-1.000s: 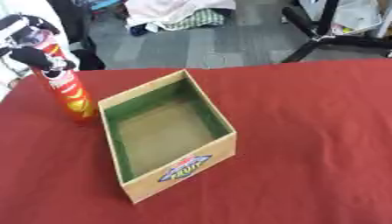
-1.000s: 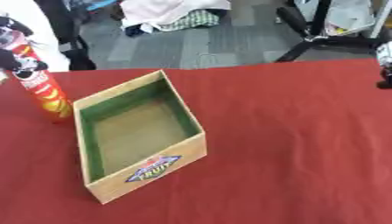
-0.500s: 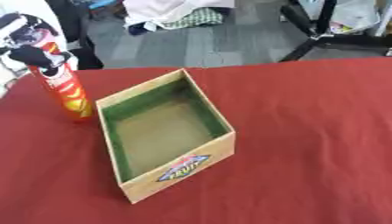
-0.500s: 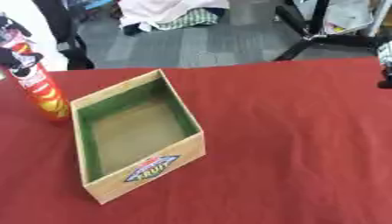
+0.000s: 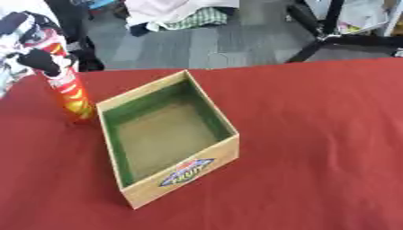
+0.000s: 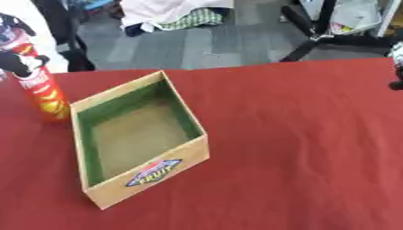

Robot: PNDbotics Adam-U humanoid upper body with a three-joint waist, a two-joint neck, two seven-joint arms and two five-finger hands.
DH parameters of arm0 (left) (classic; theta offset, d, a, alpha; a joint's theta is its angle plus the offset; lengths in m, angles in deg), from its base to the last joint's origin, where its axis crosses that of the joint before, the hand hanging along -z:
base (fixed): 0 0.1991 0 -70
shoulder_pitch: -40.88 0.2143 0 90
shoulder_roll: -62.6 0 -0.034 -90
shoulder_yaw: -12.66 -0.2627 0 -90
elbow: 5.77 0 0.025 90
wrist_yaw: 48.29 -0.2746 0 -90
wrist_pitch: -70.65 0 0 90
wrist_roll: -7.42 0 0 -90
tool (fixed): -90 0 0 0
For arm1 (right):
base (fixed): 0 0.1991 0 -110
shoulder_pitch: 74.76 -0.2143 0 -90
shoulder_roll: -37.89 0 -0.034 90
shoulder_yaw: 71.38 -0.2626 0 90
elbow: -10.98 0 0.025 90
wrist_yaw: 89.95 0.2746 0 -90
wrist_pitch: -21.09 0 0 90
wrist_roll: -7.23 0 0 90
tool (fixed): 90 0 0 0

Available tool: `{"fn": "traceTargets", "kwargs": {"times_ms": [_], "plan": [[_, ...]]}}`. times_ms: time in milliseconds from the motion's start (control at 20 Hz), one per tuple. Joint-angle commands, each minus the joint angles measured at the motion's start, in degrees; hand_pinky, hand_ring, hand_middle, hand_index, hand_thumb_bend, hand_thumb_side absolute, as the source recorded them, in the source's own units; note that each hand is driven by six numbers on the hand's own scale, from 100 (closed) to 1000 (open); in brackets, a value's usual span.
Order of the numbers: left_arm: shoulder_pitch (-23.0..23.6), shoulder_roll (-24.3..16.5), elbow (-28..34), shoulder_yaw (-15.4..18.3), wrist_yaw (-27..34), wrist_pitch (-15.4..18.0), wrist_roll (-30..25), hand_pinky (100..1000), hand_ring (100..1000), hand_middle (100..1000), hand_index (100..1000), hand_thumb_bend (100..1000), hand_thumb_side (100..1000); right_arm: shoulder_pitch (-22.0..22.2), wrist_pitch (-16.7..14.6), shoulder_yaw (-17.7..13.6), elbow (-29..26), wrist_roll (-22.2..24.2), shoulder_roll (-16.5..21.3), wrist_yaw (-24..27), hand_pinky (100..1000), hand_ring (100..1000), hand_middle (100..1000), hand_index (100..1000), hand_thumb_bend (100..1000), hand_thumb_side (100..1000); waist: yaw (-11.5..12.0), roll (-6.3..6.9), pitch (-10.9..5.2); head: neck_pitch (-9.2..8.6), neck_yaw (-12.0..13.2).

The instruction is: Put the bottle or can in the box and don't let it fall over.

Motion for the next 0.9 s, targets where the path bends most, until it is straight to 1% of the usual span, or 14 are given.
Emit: {"fn": "traceTargets", "kwargs": {"times_ms": [50, 250, 550, 700, 750, 900], "plan": [[0.12, -0.32, 0.11, -0.96, 0.19, 1.20, -1.22, 100, 100, 116, 115, 352, 100, -0.48, -0.04, -0.61, -0.89, -0.45, 1.69, 0.52, 541, 700, 745, 709, 283, 517, 0.02, -0.23, -1.02, -0.34, -0.12], [-0.17, -0.63, 1.15, -0.98, 1.30, 1.04, -1.77, 100, 100, 101, 108, 360, 100, -0.24, -0.06, -0.63, -0.85, -0.66, 1.58, 0.54, 541, 698, 743, 707, 284, 516, 0.15, -0.25, -1.57, 0.10, -0.36], [-0.71, -1.34, 2.58, -0.20, 3.55, -0.96, -0.31, 100, 100, 100, 103, 404, 100, 0.57, -0.11, -0.60, -0.68, -0.78, 1.40, 0.46, 541, 696, 742, 707, 286, 514, 0.77, -0.24, -3.01, 1.51, -1.23], [-1.00, -1.67, 3.95, 0.31, 5.77, -2.52, 0.23, 100, 100, 100, 100, 429, 100, 0.94, -0.09, -0.57, -0.57, -0.72, 1.26, 0.35, 541, 696, 742, 706, 287, 513, 1.14, -0.34, -3.77, 2.19, -1.79], [-1.06, -1.75, 4.59, 0.45, 6.83, -3.12, 0.35, 100, 100, 100, 100, 450, 100, 1.00, -0.10, -0.56, -0.55, -0.70, 1.19, 0.31, 541, 696, 742, 706, 287, 512, 1.23, -0.39, -3.95, 2.42, -1.97], [-1.27, -1.98, 7.29, 0.78, 10.91, -4.90, 0.59, 100, 100, 100, 100, 459, 100, 1.21, -0.09, -0.56, -0.50, -0.69, 1.06, 0.23, 541, 696, 741, 706, 287, 512, 1.52, -0.64, -4.46, 3.64, -2.68]]}}
